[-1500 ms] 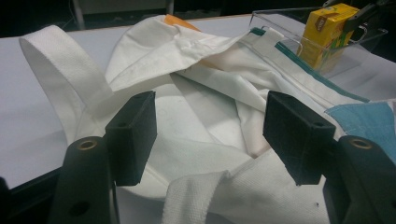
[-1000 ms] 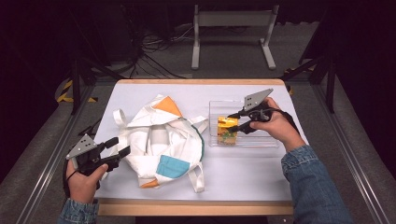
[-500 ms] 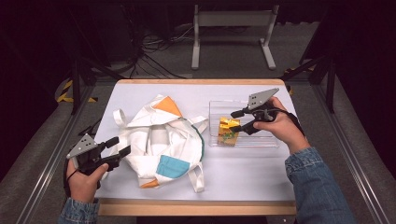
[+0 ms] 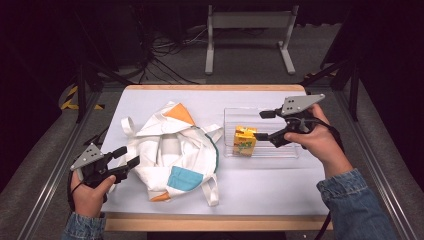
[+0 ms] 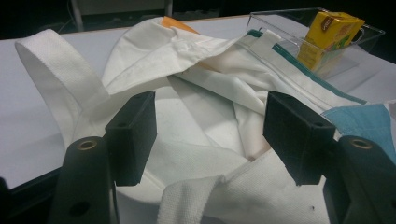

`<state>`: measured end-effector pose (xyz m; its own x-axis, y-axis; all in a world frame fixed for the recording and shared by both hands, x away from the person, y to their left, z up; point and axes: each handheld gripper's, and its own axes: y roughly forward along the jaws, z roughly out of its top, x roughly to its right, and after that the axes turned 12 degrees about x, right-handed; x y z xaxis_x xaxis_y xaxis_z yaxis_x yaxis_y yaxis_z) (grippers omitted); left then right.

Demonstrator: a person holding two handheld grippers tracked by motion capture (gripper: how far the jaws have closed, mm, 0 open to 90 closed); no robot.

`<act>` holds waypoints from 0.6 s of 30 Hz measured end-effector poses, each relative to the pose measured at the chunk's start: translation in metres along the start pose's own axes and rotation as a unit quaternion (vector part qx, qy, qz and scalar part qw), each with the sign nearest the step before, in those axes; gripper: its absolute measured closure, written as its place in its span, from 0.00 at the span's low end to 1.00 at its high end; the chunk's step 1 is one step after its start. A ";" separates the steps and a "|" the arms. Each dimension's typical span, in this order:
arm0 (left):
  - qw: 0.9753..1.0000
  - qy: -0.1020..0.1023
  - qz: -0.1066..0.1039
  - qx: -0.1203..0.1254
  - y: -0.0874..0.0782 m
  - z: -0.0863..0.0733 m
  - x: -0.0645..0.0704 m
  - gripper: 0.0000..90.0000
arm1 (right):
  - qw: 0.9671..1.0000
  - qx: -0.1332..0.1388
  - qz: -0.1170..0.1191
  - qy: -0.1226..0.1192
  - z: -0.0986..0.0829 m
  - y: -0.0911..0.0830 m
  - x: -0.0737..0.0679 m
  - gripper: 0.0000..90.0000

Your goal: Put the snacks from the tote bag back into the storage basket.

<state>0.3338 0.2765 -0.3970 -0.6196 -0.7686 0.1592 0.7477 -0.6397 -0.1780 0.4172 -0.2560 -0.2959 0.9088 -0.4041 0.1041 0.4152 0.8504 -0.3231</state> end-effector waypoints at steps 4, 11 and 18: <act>1.000 0.000 0.000 0.000 -0.001 0.000 0.000 0.40 | 0.999 0.012 -0.034 0.011 -0.002 -0.022 -0.008 0.26; 1.000 0.000 0.000 -0.002 -0.004 0.001 0.002 0.39 | 0.997 0.017 -0.074 0.033 -0.013 -0.049 -0.013 0.26; 1.000 0.000 0.001 0.000 -0.007 0.001 0.002 0.37 | 0.990 0.051 -0.120 0.058 -0.030 -0.077 -0.021 0.25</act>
<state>0.3279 0.2795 -0.3947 -0.6173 -0.7703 0.1596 0.7493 -0.6376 -0.1788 0.3652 -0.3233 -0.3013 0.7746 -0.6301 0.0550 0.6264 0.7522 -0.2046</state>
